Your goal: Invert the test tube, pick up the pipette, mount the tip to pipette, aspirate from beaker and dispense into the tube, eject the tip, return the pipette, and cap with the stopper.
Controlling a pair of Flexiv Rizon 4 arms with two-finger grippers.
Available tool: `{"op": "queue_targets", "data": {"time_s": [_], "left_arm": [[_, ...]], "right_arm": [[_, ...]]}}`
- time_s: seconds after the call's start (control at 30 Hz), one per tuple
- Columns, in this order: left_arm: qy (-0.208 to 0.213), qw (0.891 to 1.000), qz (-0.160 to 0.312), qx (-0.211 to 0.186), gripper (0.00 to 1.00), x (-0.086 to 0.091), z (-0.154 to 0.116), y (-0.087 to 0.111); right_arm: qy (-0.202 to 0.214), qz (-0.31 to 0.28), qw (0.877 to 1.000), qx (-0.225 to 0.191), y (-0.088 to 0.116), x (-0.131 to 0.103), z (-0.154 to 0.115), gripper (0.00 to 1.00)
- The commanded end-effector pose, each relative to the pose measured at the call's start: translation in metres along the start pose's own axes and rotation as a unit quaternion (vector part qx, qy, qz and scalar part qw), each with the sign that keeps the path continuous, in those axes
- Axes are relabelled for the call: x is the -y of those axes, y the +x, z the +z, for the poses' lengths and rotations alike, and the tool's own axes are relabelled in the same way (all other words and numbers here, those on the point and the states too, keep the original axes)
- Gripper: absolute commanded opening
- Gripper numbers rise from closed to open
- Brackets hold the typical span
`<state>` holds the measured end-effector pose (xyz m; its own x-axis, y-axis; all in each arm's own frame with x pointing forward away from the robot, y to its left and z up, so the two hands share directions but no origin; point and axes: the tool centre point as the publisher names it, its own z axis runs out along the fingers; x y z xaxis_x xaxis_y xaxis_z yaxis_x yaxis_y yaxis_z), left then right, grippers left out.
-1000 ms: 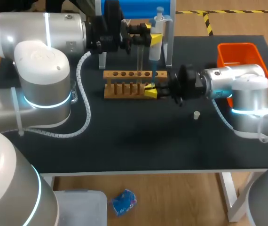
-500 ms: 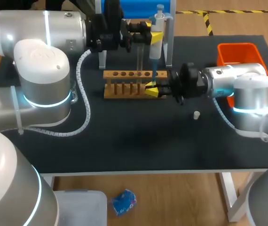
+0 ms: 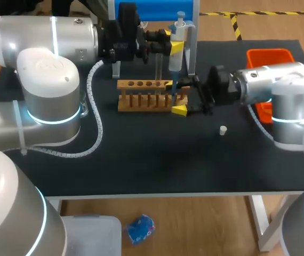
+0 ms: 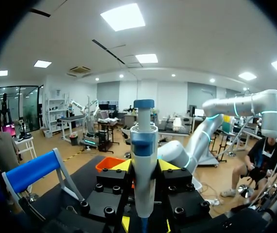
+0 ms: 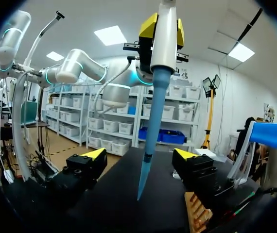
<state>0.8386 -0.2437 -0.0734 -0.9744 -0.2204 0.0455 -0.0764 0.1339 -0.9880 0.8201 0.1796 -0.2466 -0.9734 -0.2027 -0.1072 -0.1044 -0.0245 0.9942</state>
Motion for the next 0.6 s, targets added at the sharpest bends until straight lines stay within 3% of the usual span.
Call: {"op": "queue_targets", "data": {"time_s": [0.03,0.6], "left_arm": [[0.0,1.0,0.0,-0.001,0.0,0.0,0.0,0.0],[0.0,1.0,0.0,-0.001,0.0,0.0,0.0,0.0]], "right_arm": [[0.021,-0.004,1.0,0.002,0.007,0.001,-0.014,1.0],[0.112,-0.034,0.993,0.018,0.04,0.019,-0.054,1.0]]}}
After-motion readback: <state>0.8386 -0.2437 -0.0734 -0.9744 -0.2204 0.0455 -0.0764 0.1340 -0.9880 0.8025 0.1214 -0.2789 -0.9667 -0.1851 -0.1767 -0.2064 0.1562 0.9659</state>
